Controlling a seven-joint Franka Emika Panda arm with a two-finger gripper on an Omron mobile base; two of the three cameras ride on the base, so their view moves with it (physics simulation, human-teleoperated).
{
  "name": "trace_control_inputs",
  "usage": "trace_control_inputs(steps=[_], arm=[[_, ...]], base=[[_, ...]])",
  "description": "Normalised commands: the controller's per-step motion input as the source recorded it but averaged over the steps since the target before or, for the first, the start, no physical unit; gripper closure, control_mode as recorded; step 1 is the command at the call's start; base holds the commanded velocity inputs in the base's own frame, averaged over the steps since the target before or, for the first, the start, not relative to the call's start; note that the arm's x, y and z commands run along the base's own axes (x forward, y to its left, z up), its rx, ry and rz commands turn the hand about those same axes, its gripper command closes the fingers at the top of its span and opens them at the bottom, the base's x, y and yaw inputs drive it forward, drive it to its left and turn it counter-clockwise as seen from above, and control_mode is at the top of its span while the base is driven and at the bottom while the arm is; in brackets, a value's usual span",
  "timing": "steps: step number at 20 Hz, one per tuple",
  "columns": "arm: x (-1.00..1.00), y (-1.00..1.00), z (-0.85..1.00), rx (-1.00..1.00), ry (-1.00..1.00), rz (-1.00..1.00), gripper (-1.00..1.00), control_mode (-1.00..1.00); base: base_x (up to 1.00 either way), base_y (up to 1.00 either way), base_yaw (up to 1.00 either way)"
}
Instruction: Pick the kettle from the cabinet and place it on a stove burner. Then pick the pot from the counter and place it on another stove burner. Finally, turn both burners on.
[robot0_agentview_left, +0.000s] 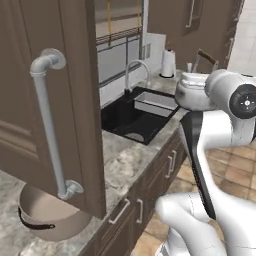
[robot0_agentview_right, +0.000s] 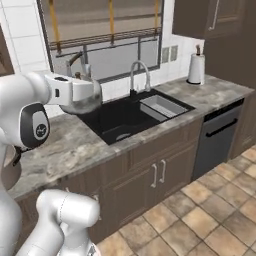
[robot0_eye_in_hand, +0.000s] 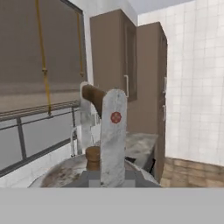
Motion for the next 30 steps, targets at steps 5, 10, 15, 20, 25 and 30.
trace_control_inputs(steps=[5, 10, 15, 20, 25, 30], arm=[[0.00, 0.00, 0.00, 0.00, 0.00, 0.00, 1.00, 1.00], [0.00, 0.00, 0.00, 0.00, 0.00, 0.00, 1.00, 1.00], [0.00, 0.00, 0.00, 0.00, 0.00, 0.00, 1.00, 1.00], [0.00, 0.00, 0.00, 0.00, 0.00, 0.00, 1.00, 1.00], [0.00, 0.00, 0.00, 0.00, 0.00, 0.00, 1.00, 1.00], [0.00, 0.00, 0.00, 0.00, 0.00, 0.00, 1.00, 1.00]], base=[[0.00, 0.20, -0.47], [0.00, 0.14, -0.46], [0.00, 0.13, -0.45], [0.00, 0.08, -0.43], [0.00, 0.09, -0.43], [0.00, 0.07, -0.42]])
